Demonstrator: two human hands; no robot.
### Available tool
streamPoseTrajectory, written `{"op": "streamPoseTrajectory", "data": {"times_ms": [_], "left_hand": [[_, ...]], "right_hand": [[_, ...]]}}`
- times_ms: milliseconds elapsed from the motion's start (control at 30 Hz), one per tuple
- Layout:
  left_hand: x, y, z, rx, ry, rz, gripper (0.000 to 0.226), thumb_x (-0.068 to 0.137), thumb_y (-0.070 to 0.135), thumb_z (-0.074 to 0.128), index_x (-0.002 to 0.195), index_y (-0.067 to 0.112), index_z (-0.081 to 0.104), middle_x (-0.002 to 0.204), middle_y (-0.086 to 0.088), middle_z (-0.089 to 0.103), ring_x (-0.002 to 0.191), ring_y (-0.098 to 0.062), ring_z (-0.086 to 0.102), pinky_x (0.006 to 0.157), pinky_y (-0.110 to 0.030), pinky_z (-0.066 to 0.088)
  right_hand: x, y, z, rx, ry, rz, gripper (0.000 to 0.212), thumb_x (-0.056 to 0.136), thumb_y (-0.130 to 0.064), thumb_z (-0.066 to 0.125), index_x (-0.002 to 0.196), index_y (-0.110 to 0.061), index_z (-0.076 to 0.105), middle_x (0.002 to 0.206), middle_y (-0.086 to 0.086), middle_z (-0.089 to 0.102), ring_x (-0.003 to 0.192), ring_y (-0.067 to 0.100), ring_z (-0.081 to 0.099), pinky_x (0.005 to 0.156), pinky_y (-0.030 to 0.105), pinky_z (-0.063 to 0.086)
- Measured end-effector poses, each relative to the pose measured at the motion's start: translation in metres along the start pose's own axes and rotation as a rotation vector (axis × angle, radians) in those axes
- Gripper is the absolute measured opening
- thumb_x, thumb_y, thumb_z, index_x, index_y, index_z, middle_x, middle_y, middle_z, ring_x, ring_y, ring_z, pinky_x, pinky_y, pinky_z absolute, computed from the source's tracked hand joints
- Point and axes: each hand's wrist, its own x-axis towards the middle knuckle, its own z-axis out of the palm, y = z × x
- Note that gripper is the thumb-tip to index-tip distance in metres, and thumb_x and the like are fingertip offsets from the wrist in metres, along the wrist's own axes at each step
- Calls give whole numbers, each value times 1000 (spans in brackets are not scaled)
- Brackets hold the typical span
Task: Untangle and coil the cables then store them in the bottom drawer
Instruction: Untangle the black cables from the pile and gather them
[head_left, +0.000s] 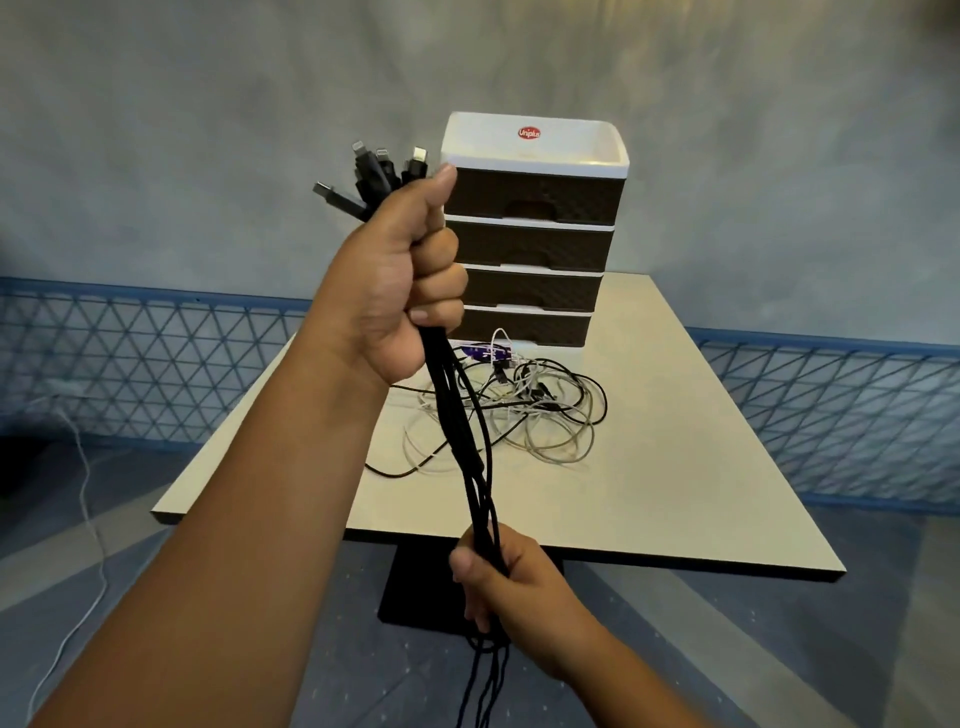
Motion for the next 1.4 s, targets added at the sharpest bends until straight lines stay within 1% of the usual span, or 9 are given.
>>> {"op": "streamPoseTrajectory", "data": {"times_ms": [133, 300, 533, 700, 833, 933, 1100, 1267, 1400], "left_hand": [[21, -2, -13, 26, 24, -26, 47, 97, 34, 53, 55, 25, 34, 44, 11, 21, 37, -4, 15, 34, -17, 15], [55, -10, -27, -4, 52, -71, 46, 95, 18, 53, 56, 26, 30, 43, 11, 22, 36, -3, 15, 33, -15, 14], [114, -11, -56, 2, 11, -165, 43, 96, 33, 54, 57, 25, 39, 47, 10, 21, 40, -4, 14, 39, -18, 10], [153, -19, -84, -15, -8, -255, 41, 95, 33, 55, 58, 25, 37, 47, 10, 20, 39, -3, 14, 38, -17, 10], [174, -29, -105, -7, -15, -315, 40, 95, 31, 54, 60, 26, 37, 47, 10, 21, 38, -3, 16, 35, -15, 13], [182, -34, -116, -8, 5, -346, 40, 96, 31, 52, 59, 25, 36, 46, 11, 20, 37, -3, 16, 34, -15, 13], [189, -40, -126, 2, 60, -357, 43, 96, 30, 49, 58, 25, 31, 44, 10, 18, 35, -3, 15, 32, -14, 11], [189, -41, -132, -6, 135, -351, 44, 96, 30, 49, 56, 25, 32, 44, 10, 18, 34, -2, 16, 31, -14, 12], [185, -41, -136, -6, 177, -334, 44, 95, 30, 50, 55, 25, 35, 43, 11, 20, 34, -2, 17, 30, -14, 15]], "right_hand": [[18, 3, -3, -144, -76, 73, 14, 95, -34, 59, 102, -23, 56, 77, -5, 62, 81, 18, 67, 75, 33, 50], [49, 0, -18, -308, -39, 113, 29, 89, -39, 61, 116, -44, 50, 106, -10, 67, 92, 5, 62, 89, 30, 49], [92, -5, -45, -483, -51, 252, 59, 82, -46, 68, 135, -46, 41, 126, -20, 58, 122, -7, 48, 107, 29, 41], [112, -38, -80, -481, -50, 245, 45, 86, -34, 72, 128, -38, 55, 119, -14, 66, 114, -3, 58, 101, 26, 47], [134, -61, -109, -407, 329, 139, 16, 92, -16, 65, 107, -21, 70, 94, 1, 75, 85, 11, 70, 80, 28, 55], [158, -68, -124, -703, 496, 107, 9, 92, -22, 66, 95, -27, 72, 86, -8, 73, 75, 6, 66, 72, 22, 51], [203, -50, -93, -1043, 174, 5, 14, 93, -32, 61, 96, -23, 72, 94, -8, 68, 85, 8, 57, 73, 25, 44], [240, -12, -74, -1416, 163, 33, 32, 94, -40, 54, 97, -12, 70, 98, 8, 66, 101, 27, 53, 79, 36, 44], [247, -8, -81, -1432, 54, 101, 23, 92, -29, 54, 97, -13, 70, 102, 7, 63, 103, 28, 53, 75, 34, 41]]}}
